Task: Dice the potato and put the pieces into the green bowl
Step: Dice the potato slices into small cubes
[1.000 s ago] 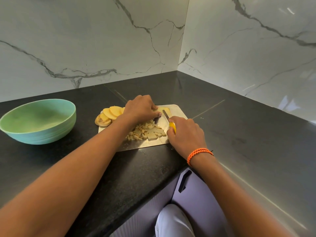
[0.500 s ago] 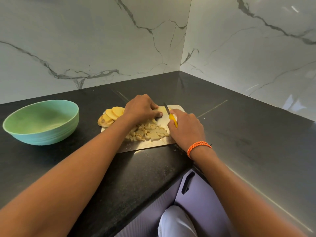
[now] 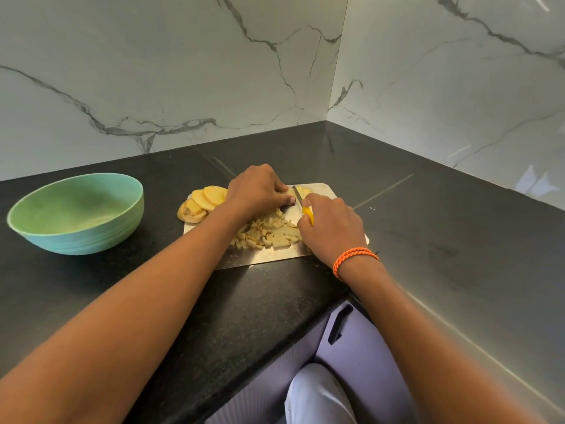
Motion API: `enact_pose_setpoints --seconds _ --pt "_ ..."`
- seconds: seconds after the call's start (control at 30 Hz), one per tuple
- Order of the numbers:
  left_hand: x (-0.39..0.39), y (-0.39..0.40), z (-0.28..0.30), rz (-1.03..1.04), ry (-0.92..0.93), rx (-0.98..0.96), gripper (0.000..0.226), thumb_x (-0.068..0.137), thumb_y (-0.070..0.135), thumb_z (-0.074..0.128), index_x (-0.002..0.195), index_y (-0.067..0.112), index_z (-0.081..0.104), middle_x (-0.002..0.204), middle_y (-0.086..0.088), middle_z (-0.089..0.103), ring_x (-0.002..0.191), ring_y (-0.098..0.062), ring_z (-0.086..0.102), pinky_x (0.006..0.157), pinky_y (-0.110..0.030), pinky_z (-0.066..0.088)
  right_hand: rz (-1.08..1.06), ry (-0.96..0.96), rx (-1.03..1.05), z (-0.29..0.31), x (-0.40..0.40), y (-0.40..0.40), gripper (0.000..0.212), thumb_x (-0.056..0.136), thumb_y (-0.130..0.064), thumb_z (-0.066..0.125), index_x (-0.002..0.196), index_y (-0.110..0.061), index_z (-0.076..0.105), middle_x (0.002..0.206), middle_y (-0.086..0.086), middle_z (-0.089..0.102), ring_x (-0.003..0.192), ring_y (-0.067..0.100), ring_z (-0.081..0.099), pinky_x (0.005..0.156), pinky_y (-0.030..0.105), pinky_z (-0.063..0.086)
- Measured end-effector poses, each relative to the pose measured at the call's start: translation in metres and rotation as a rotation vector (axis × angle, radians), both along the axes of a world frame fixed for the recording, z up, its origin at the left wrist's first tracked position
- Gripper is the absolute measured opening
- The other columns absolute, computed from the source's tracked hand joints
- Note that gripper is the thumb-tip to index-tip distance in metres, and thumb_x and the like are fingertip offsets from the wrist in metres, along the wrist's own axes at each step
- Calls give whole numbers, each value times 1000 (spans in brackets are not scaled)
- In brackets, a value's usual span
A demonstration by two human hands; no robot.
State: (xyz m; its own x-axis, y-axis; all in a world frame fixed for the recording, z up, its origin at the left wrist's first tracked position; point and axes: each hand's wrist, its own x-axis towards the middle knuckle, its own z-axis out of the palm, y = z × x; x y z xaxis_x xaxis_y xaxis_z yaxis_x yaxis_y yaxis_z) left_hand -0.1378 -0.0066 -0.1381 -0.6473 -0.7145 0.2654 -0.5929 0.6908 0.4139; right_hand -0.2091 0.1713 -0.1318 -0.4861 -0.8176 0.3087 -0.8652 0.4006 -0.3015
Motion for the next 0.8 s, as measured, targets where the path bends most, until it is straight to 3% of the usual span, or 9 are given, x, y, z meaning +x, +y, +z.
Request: enact_pose_setpoints --seconds 0.17,0.37,0.5,0.6,0.8 --pt "0 1 -1 23 3 -8 38 88 54 80 112 26 82 103 13 78 79 -8 63 56 -24 40 3 -10 5 -2 7 26 35 100 -34 49 132 -27 60 106 7 67 89 26 59 75 39 52" --pt "2 2 -1 39 -6 -31 33 89 54 79 106 27 84 98 15 79 74 -7 63 60 -27 45 1 -37 -18 -3 7 50 37 99 -37 51 134 -31 60 98 4 65 87 24 61 78 41 55" --pt "5 -5 0 -9 13 40 34 91 51 77 110 23 83 114 11 78 78 -7 66 66 -29 53 14 -105 -133 0 2 37 38 99 -33 52 136 -31 61 96 6 70 92 25 60 74 35 45" --pt "9 -13 1 -6 41 78 30 93 42 79 114 21 82 116 8 78 83 -6 67 73 -32 57 31 -93 -99 1 -2 13 39 99 -31 50 137 -31 60 101 9 68 100 31 60 76 37 41" --pt "7 -16 -4 2 32 26 25 92 40 81 111 25 83 110 11 79 85 -6 66 64 -27 48 24 -8 -68 -3 -7 -16 38 100 -31 48 136 -29 60 112 10 68 99 30 61 71 33 38"
